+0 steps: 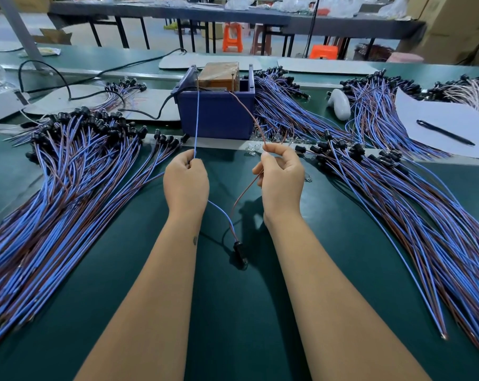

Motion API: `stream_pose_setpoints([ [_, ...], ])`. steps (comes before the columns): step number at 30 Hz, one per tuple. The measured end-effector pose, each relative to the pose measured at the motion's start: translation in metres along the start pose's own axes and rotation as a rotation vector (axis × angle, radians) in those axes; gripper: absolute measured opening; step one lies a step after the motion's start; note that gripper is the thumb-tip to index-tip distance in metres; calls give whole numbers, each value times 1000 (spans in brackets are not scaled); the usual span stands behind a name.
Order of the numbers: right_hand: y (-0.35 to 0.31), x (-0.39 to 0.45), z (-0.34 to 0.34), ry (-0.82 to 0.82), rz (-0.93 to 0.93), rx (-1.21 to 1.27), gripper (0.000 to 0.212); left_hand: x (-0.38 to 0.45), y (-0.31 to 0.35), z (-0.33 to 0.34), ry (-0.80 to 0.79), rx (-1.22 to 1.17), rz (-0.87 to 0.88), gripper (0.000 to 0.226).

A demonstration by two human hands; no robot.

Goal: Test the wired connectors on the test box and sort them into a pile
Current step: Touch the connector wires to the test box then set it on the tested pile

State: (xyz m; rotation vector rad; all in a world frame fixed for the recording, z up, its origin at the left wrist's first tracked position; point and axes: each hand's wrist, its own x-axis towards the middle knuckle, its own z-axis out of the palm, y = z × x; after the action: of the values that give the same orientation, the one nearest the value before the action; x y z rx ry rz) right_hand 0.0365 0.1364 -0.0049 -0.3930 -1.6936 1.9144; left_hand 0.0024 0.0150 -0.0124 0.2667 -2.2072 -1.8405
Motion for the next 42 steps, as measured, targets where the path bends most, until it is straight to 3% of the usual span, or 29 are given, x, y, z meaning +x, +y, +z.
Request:
stream_pose_setpoints([
  [42, -2, 0, -1, 87, 2, 54, 17, -1, 1, -1, -23, -41, 36, 30],
])
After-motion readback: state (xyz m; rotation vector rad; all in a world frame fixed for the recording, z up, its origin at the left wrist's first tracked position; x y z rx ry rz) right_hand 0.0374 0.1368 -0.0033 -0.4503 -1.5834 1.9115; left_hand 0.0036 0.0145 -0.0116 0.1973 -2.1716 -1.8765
